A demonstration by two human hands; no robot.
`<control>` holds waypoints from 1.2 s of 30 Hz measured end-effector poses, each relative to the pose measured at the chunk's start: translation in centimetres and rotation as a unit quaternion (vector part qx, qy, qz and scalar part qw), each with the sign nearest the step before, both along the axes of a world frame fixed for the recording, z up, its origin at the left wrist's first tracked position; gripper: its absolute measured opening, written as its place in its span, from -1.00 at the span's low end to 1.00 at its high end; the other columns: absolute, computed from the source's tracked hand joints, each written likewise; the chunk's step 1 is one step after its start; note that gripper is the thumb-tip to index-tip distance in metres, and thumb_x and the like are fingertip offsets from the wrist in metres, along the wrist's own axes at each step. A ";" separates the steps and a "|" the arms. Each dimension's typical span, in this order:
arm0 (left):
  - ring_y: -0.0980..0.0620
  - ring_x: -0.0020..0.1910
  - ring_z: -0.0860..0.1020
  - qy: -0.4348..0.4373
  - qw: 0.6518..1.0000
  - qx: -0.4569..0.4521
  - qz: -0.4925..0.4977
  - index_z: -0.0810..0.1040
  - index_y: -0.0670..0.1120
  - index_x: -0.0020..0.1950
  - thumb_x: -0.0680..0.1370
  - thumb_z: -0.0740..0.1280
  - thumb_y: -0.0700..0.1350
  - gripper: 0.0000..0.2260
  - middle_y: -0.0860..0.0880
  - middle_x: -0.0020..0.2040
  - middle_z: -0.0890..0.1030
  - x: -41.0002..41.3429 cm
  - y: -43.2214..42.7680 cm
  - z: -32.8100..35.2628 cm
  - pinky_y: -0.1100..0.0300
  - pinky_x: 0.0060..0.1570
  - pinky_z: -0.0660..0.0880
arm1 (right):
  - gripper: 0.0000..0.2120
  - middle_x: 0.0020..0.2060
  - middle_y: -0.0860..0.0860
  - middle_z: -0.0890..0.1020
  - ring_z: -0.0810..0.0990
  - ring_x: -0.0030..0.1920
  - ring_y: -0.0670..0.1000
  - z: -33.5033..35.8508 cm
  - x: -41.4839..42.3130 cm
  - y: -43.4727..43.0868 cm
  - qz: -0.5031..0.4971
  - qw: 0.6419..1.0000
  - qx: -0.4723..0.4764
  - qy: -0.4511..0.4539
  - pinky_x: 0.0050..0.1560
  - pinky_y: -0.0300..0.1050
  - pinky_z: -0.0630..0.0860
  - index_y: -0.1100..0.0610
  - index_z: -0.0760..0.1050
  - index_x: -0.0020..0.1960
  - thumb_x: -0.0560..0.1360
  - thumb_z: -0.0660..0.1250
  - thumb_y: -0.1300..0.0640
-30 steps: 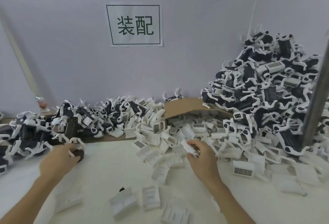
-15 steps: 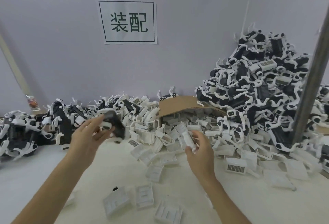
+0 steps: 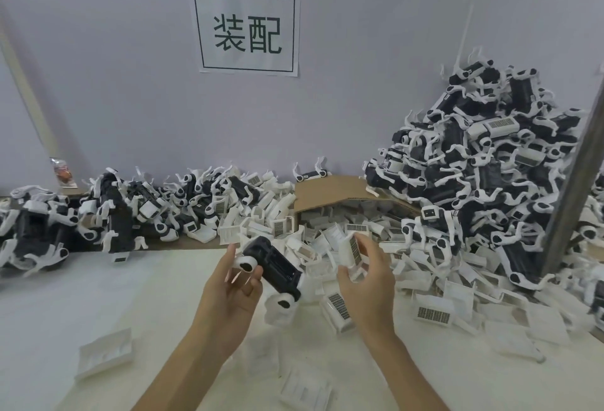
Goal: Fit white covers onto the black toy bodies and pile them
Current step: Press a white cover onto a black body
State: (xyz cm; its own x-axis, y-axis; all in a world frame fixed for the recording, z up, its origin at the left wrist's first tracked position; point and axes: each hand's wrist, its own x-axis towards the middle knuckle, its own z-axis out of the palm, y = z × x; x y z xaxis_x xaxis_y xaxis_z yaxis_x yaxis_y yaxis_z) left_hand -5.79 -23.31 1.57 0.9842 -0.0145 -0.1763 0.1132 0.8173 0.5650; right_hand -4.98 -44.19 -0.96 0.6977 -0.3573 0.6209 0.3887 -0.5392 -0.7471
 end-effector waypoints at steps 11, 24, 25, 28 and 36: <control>-0.19 -0.03 0.70 -0.120 0.990 0.039 -0.068 0.57 -0.13 0.10 0.42 0.40 -0.25 -0.74 -0.15 0.03 0.66 -0.8 0.0 -0.3 0.16 -0.12 0.65 | -0.55 -0.16 0.03 0.65 0.66 -0.21 0.07 0.8 0.5 0.3 0.297 0.863 0.368 0.177 -0.32 -0.17 0.56 0.00 0.61 0.17 0.30 0.51 -0.04; -0.18 0.07 0.68 -0.205 0.962 0.174 -0.045 0.59 -0.10 -0.26 0.28 0.43 -0.42 -0.78 -0.18 0.13 0.68 -0.6 -0.6 -0.9 0.01 0.02 0.66 | -0.47 0.11 -0.12 0.57 0.53 0.14 -0.14 -0.1 0.0 0.9 0.081 0.996 -0.020 0.034 0.17 -0.31 0.48 -0.04 0.52 0.20 0.38 0.49 0.43; -0.19 0.08 0.68 -0.207 0.961 0.176 -0.048 0.59 -0.09 -0.28 0.29 0.43 -0.41 -0.79 -0.18 0.14 0.68 -0.6 -0.6 -0.9 0.01 0.02 0.65 | -0.43 0.12 -0.12 0.54 0.50 0.17 -0.14 -0.1 -0.2 1.1 0.060 0.995 -0.073 -0.008 0.23 -0.33 0.43 -0.05 0.53 0.21 0.36 0.48 0.46; -0.22 0.10 0.67 -0.211 0.958 0.182 -0.063 0.59 -0.08 -0.30 0.30 0.43 -0.40 -0.79 -0.20 0.18 0.67 -0.6 -0.7 -1.0 0.01 0.04 0.64 | -0.43 0.17 -0.07 0.52 0.47 0.24 -0.08 -0.1 -0.5 1.3 0.040 0.985 -0.153 -0.077 0.28 -0.36 0.38 0.06 0.57 0.27 0.35 0.50 0.45; -0.26 0.05 0.68 -0.218 0.942 0.202 -0.158 0.63 -0.09 -0.28 0.33 0.43 -0.41 -0.79 -0.22 0.11 0.68 -1.3 -1.2 -0.8 0.04 0.01 0.63 | -0.38 0.16 0.02 0.63 0.53 0.23 -0.02 0.2 -1.2 1.9 0.012 0.966 -0.207 -0.156 0.34 -0.38 0.35 0.24 0.55 0.32 0.29 0.53 0.50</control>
